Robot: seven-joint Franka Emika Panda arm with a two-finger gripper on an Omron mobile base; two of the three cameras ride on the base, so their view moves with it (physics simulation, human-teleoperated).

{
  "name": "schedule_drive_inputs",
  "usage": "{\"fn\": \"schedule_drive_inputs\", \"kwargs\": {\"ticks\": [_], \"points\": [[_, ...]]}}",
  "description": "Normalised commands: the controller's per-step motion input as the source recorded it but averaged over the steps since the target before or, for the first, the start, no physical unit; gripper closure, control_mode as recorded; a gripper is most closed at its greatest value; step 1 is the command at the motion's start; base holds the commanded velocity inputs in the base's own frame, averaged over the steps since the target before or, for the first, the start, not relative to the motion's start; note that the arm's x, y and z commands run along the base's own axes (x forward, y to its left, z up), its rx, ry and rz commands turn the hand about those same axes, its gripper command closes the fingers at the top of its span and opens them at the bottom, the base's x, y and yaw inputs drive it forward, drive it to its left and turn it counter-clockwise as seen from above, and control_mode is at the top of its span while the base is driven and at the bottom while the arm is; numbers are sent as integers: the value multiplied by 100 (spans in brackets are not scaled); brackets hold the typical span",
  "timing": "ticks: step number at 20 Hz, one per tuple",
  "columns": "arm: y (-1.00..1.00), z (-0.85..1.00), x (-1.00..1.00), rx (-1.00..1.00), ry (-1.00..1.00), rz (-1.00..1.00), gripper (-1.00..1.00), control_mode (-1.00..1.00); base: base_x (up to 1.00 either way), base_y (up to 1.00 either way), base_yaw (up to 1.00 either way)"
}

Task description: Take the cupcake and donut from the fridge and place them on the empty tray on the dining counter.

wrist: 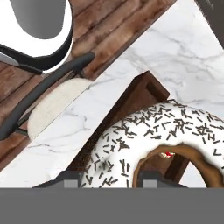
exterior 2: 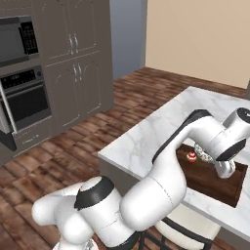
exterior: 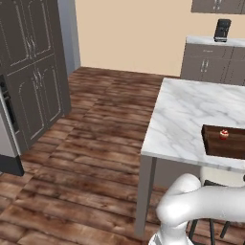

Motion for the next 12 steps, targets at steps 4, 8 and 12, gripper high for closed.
{"fn": "schedule_drive_inputs", "kwargs": {"ticks": [4,8,12], "points": [[1,-62,17,-37,-26,23,100,-100,0,0,0],[35,-61,0,-33,-3,5,100,-100,0,0,0],[61,-11,0,-26,1,0,100,-100,0,0,0]]}}
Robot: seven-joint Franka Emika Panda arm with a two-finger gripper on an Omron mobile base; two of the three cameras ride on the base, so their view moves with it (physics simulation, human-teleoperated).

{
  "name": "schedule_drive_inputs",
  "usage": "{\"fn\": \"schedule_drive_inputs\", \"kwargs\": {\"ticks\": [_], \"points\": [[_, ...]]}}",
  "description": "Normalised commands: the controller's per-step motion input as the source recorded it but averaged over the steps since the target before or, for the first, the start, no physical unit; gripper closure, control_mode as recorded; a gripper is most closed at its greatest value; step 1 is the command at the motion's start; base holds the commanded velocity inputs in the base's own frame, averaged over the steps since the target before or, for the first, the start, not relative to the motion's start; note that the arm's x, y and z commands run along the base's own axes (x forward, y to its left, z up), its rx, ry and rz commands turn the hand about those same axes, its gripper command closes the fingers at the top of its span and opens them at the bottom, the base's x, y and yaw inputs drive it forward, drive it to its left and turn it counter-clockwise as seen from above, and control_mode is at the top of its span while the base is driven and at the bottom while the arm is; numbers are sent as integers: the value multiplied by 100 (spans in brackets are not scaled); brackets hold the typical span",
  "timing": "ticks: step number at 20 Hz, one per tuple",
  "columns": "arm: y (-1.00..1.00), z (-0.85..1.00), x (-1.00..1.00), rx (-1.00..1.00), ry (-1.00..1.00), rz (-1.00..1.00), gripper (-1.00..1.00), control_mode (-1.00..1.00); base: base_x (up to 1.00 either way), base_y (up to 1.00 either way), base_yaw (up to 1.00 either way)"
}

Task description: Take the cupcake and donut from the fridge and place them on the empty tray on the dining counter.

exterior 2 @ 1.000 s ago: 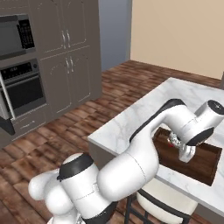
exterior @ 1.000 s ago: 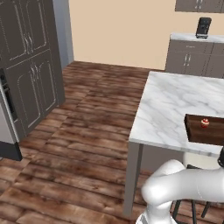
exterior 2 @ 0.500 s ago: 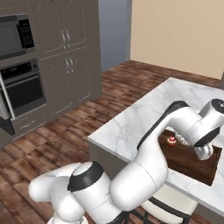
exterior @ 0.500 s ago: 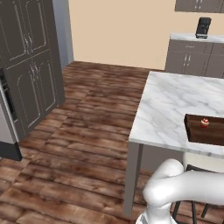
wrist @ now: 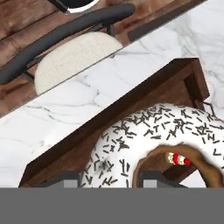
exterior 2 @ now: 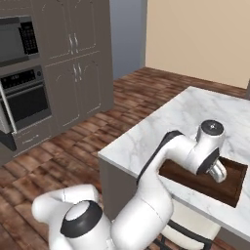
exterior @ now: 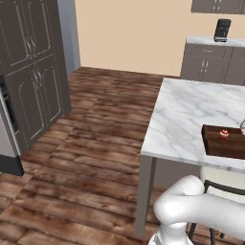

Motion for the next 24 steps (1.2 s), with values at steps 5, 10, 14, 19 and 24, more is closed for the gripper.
{"fn": "schedule_drive_inputs", "kwargs": {"ticks": [5,10,14,19,24], "points": [[39,-4,4,-20,5,0,100,-100,0,0,0],[-14,6,8,-3,13,0,100,-100,0,0,0],[-39,25,3,1,18,0,100,-100,0,0,0],[-33,30,0,13,11,0,100,-100,0,0,0],[-3,0,0,26,1,0,100,-100,0,0,0]]}}
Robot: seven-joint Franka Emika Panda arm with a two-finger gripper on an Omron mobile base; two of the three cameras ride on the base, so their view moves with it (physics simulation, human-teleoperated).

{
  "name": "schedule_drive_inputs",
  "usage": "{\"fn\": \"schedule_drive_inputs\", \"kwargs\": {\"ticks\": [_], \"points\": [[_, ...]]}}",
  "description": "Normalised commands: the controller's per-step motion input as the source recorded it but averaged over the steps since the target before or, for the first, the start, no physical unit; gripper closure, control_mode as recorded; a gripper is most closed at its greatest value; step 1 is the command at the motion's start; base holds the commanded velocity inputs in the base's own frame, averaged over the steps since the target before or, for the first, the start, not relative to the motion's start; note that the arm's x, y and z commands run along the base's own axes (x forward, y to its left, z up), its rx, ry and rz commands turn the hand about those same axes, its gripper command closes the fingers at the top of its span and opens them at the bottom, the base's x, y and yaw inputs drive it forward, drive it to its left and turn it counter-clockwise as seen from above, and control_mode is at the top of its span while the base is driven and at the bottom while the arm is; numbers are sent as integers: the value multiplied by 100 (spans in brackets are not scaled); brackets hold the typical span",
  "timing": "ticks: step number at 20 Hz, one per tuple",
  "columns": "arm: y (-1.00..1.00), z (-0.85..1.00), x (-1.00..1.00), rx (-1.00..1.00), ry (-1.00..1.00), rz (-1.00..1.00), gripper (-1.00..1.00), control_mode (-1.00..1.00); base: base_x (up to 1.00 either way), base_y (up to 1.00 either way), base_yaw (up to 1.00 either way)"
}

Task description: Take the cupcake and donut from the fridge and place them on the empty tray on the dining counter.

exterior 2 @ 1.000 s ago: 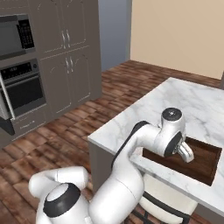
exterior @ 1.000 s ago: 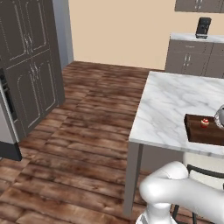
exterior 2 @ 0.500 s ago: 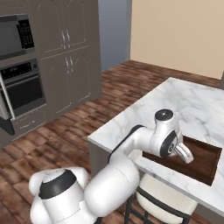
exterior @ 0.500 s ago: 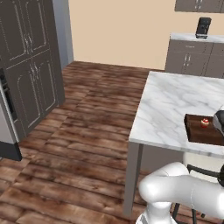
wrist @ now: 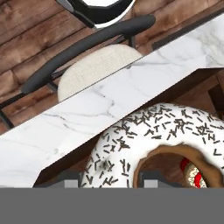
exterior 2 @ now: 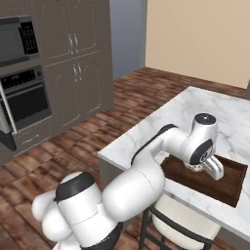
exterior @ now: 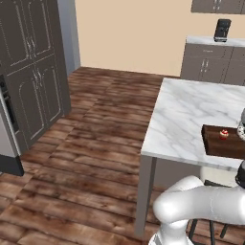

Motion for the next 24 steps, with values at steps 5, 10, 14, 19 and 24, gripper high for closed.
{"fn": "schedule_drive_inputs", "kwargs": {"ticks": [5,10,14,19,24], "points": [[-1,-5,1,28,3,0,100,-100,0,0,0],[-10,-22,21,20,13,0,100,-100,0,0,0],[-2,-21,38,11,13,0,100,-100,0,0,0],[0,-34,12,0,0,0,100,-100,0,0,0],[-9,-10,-5,0,-1,-2,100,-100,0,0,0]]}}
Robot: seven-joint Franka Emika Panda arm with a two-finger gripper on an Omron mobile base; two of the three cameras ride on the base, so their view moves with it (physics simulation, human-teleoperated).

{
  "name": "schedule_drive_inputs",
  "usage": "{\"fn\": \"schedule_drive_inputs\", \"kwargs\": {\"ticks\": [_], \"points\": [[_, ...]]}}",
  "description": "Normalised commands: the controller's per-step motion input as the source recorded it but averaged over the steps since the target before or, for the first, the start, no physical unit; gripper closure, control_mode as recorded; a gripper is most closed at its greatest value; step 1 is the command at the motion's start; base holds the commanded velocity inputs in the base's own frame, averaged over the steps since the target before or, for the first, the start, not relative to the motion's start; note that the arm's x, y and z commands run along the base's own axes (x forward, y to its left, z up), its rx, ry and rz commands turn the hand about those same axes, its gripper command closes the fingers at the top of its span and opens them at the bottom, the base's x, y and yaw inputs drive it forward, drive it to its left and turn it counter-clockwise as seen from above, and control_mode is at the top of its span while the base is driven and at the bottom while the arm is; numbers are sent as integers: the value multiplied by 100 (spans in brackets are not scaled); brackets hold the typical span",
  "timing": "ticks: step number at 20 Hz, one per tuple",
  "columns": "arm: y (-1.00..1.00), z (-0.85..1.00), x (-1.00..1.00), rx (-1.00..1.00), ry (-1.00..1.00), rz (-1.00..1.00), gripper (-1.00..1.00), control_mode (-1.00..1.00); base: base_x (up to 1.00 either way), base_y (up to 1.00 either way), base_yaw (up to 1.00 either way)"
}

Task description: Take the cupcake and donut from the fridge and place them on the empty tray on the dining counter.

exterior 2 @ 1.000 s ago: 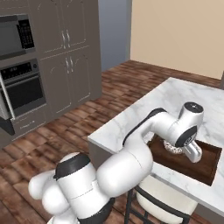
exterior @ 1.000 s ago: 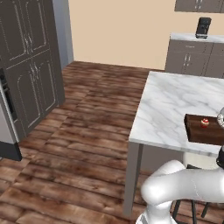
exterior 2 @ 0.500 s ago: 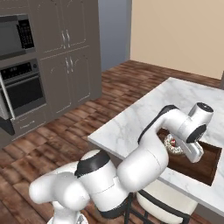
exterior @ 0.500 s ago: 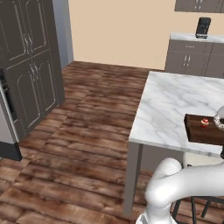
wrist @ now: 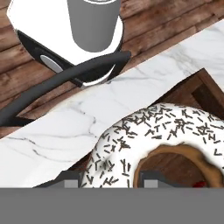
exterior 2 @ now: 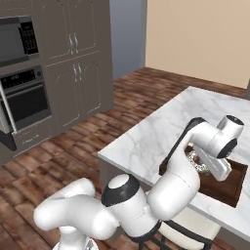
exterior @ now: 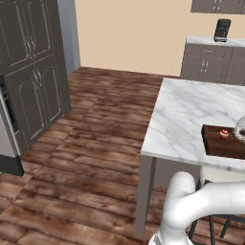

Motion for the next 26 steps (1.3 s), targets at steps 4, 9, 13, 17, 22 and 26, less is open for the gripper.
{"fn": "schedule_drive_inputs", "kwargs": {"ticks": [4,9,13,17,22,26], "points": [[-12,-6,0,0,1,-4,100,-100,0,0,0],[-27,-16,2,0,1,-5,100,-100,0,0,0],[-26,-31,4,0,0,-2,100,-100,0,0,0],[-20,-20,14,0,3,-1,100,-100,0,0,0],[-14,-11,27,0,4,-1,100,-100,0,0,0],[-20,-11,34,0,5,0,100,-100,0,0,0]]}}
